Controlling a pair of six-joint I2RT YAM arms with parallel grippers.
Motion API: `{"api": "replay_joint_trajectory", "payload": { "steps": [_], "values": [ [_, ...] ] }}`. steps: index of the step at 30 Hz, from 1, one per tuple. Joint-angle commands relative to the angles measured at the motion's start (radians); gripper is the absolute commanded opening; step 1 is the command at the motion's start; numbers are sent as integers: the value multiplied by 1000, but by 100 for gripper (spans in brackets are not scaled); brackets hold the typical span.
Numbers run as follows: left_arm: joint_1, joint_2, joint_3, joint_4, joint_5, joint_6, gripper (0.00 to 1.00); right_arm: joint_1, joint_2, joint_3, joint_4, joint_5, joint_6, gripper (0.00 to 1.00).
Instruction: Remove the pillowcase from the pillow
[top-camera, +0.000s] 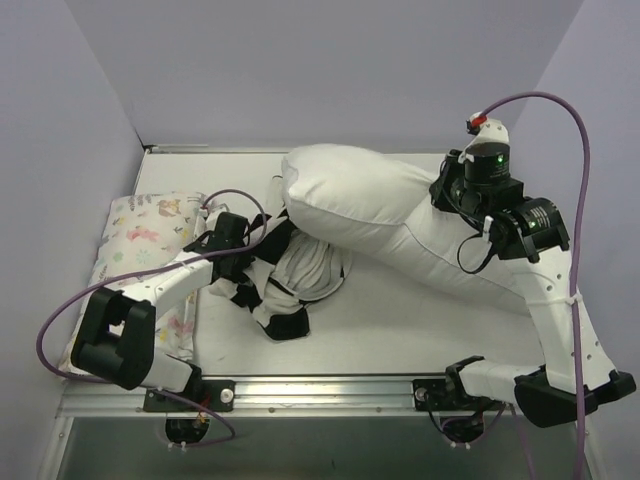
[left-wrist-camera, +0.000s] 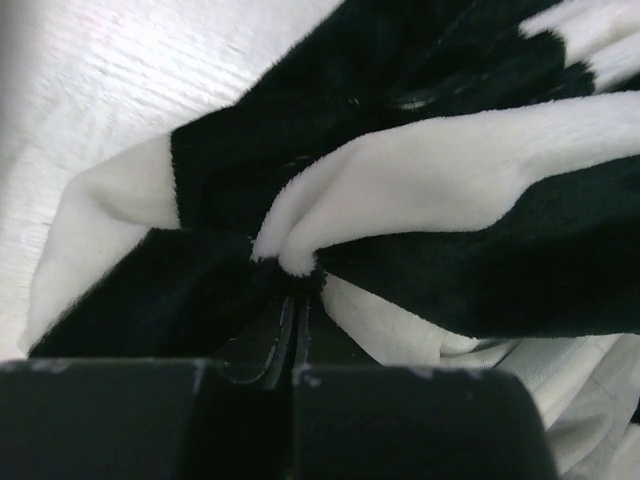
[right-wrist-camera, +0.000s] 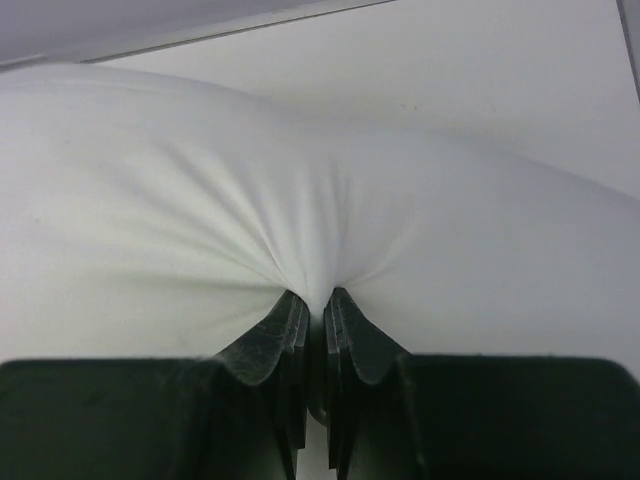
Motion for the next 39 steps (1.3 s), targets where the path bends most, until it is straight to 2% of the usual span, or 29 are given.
{"api": "replay_joint_trajectory", "payload": {
  "steps": [1,6,7,9,13,14,16,17,18,20,22,23,28,34,39],
  "values": [
    [-50,-3,-16,91,17,-47,0,-7,50,72,172,24,24,0],
    [-136,-42,-60,126,8,-73,1,-4,71,-94,307,-78,65,0],
    [-155,-74,-80,134,0,-73,7,-3,81,-129,372,-103,70,0],
    [-201,-110,-100,143,-6,-74,14,6,87,-244,445,-176,88,0],
    [-248,-234,-135,111,-14,-71,27,63,100,-390,592,-187,114,2],
    [-254,-259,-148,100,-17,-68,33,86,103,-416,600,-184,116,11],
    [-264,-343,-152,80,-17,-59,39,101,109,-431,611,-177,115,24],
    [-264,-372,-157,76,-14,-41,41,105,107,-435,609,-177,115,43],
    [-265,-403,-158,68,-12,-31,47,111,103,-441,606,-180,116,51],
    [-265,-478,-142,42,-2,4,53,114,71,-448,589,-184,108,69],
    [-267,-528,-122,4,6,27,58,120,16,-459,557,-186,108,77],
    [-267,-541,-116,-1,20,60,60,121,-7,-465,545,-186,108,98],
    [-265,-605,-94,-56,80,151,68,121,-194,-539,473,-186,101,100],
    [-265,-694,-99,-122,107,212,70,120,-417,-697,375,-65,96,100],
    [-265,-745,-97,-151,92,245,74,114,-529,-804,333,-9,72,100]
  ]
}}
